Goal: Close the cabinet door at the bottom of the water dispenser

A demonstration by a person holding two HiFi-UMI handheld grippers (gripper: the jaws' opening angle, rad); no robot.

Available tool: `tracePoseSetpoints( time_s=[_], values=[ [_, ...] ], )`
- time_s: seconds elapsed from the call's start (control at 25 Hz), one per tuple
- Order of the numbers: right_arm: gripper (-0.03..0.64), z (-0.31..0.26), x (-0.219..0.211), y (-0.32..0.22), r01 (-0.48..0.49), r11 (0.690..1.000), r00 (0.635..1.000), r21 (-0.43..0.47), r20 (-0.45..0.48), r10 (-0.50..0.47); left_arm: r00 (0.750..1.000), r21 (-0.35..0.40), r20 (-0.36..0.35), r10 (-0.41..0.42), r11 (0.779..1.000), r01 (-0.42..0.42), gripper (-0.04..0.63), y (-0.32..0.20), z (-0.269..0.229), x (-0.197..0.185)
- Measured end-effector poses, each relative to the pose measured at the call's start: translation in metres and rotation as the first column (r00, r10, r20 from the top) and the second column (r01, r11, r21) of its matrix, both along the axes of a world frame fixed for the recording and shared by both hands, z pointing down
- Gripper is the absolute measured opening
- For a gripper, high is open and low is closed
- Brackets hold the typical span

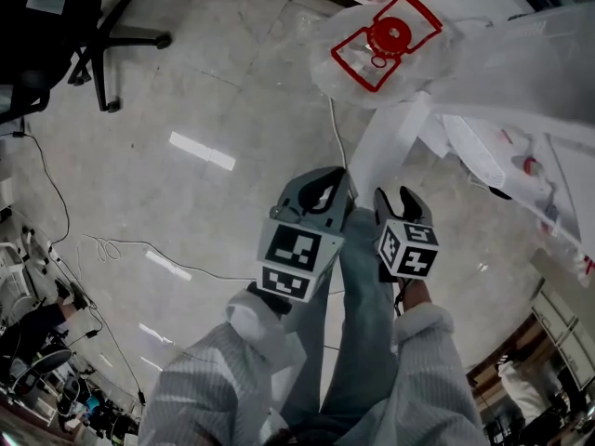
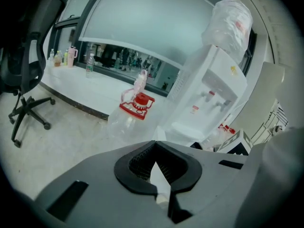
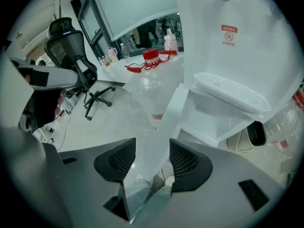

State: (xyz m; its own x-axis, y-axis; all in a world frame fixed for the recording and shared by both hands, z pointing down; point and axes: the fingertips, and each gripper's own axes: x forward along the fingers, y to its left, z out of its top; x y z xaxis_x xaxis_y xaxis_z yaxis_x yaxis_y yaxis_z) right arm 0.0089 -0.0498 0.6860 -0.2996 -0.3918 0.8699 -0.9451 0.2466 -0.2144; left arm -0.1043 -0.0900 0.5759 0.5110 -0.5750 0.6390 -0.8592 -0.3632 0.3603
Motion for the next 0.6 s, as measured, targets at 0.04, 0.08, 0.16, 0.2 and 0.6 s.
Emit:
tracePoseSetpoints(
  time_s=[0.04, 0.08, 0.16, 0.2, 0.6],
  values=[
    [0.187, 0.005, 0.0, 0.002, -0.014, 1.0, 1.0, -0.011, -0.007, 0.014, 1.0, -0.006, 0.003, 0.004, 1.0, -0.004, 0.009, 0.0, 0.003, 0.001],
    [0.196, 0.009, -0.001, 0.004, -0.028, 0.999, 1.0, -0.024, -0.012, 0.028, 1.0, -0.013, 0.006, 0.009, 1.0, -0.009, 0.009, 0.0, 0.007, 0.002],
    [0.202, 0.017, -0.002, 0.007, -0.047, 0.998, 0.999, -0.048, -0.018, 0.046, 1.0, -0.027, 0.01, 0.023, 0.999, -0.022, 0.009, 0.001, 0.014, 0.005],
    [0.206, 0.021, -0.002, 0.009, -0.051, 0.997, 0.998, -0.06, -0.022, 0.05, 1.0, -0.035, 0.009, 0.028, 0.999, -0.028, 0.009, 0.002, 0.017, 0.007],
    [0.222, 0.052, -0.011, 0.028, -0.021, 0.987, 0.996, -0.159, -0.084, 0.007, 0.998, -0.098, 0.027, 0.063, 0.993, -0.06, 0.009, 0.011, 0.044, 0.009]
  ],
)
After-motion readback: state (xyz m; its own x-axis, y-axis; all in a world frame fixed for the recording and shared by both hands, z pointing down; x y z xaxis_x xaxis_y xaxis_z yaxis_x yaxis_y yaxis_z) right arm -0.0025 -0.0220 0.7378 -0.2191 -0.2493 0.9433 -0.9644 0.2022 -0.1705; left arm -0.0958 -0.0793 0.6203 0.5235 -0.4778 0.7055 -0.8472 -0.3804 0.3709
